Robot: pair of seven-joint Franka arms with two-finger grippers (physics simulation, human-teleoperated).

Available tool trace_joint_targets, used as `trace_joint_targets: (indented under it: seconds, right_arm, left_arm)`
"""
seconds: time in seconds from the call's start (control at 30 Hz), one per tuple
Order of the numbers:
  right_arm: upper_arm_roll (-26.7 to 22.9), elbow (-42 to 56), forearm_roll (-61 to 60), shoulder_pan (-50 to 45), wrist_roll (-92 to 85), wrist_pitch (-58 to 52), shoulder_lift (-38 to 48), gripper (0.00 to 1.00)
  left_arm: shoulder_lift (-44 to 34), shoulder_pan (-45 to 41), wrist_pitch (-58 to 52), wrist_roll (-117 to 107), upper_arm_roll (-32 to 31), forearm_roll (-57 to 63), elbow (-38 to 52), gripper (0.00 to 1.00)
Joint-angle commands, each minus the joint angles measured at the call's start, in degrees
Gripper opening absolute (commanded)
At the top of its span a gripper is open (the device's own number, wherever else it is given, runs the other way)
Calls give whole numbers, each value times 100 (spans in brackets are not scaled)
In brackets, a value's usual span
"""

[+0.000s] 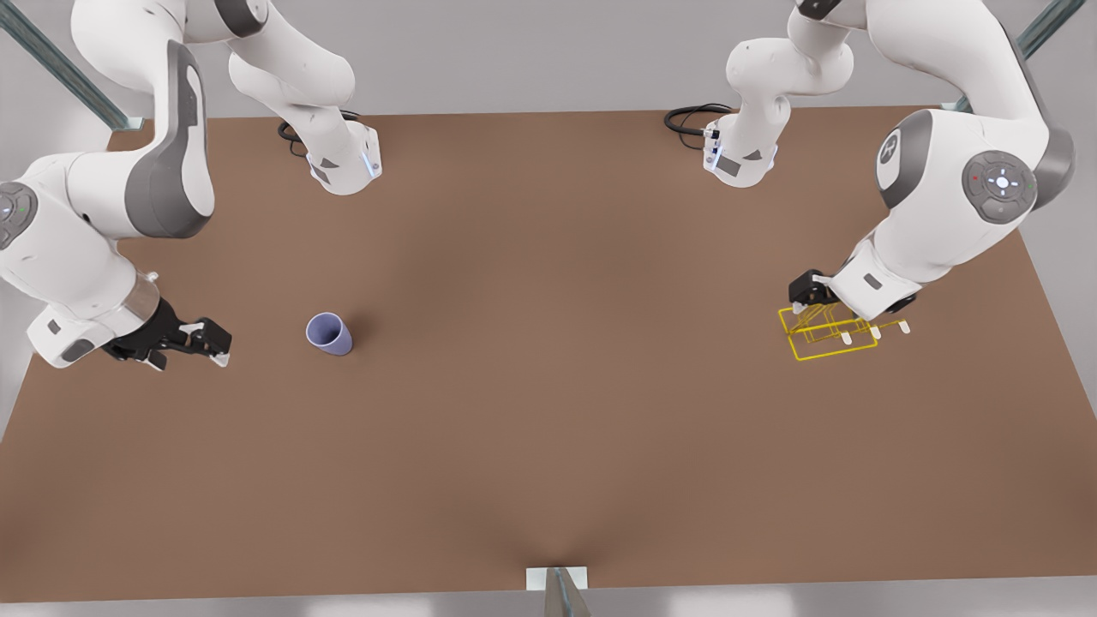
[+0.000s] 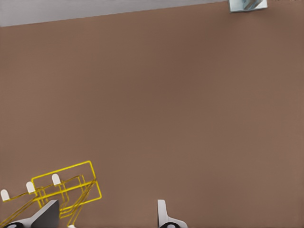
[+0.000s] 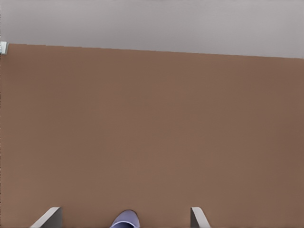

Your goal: Place the cup on the cup holder

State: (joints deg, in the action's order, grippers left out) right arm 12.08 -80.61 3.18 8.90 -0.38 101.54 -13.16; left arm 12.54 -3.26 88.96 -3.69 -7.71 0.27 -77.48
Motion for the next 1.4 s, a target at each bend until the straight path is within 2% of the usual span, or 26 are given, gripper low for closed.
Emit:
trace_joint_targets:
  seconds: [0.0, 0.17, 0.2, 0.27, 0.33, 0.47, 0.5, 0.53, 0.6, 0.67, 0.7, 0.87, 1.17, 1.37]
  right_arm:
    - [57, -7, -10, -125, -6, -46, 15, 100]
    - [57, -25, -72, -257, 29, -257, -116, 100]
    - [57, -25, -63, -345, 64, -416, -274, 100]
    - [57, -165, -72, -486, 503, -679, -582, 100]
    - [57, -157, -72, -582, 609, -855, -907, 100]
    - [48, -86, -45, -530, 583, -794, -1215, 100]
    - [48, -95, -19, -556, 627, -846, -1162, 100]
    - [48, -505, -45, -503, 539, -698, -856, 100]
    - [57, -2256, -116, -477, 627, 884, 261, 100]
    - [57, -2775, -133, -442, 740, 1518, 622, 100]
    - [57, -2793, -116, -495, 1303, 1544, 587, 100]
    - [57, -2732, -63, -530, 1892, 1966, 393, 100]
    - [365, -3567, -177, -468, 2112, 2054, 807, 100]
    - [453, -4120, -177, -345, 2077, 2713, 745, 100]
  left_arm:
    - [2, -8, 69, -272, -3, -1, 4, 100]
    - [-15, -271, -238, -404, -11, 8, -75, 100]
    - [64, -377, -414, -1062, -38, 43, -84, 100]
    - [371, -491, -379, -1107, -90, 298, -5, 100]
    - [1145, -597, 42, -1072, -56, 324, 540, 100]
    - [1365, -614, 430, -1098, -55, 324, 505, 100]
    - [1418, -623, 430, -1116, -55, 324, 497, 100]
    - [1418, -614, 430, -1116, -47, 324, 488, 100]
    - [1409, -570, 500, -1134, -47, 324, 479, 100]
    - [1418, -579, 509, -1151, -47, 333, 470, 100]
    - [1418, -579, 509, -1256, -47, 324, 470, 100]
    - [1523, -605, 509, -1538, -55, 324, 470, 100]
    - [1620, -632, 526, -1538, -47, 333, 470, 100]
    - [1699, -632, 526, -1529, -47, 368, 479, 100]
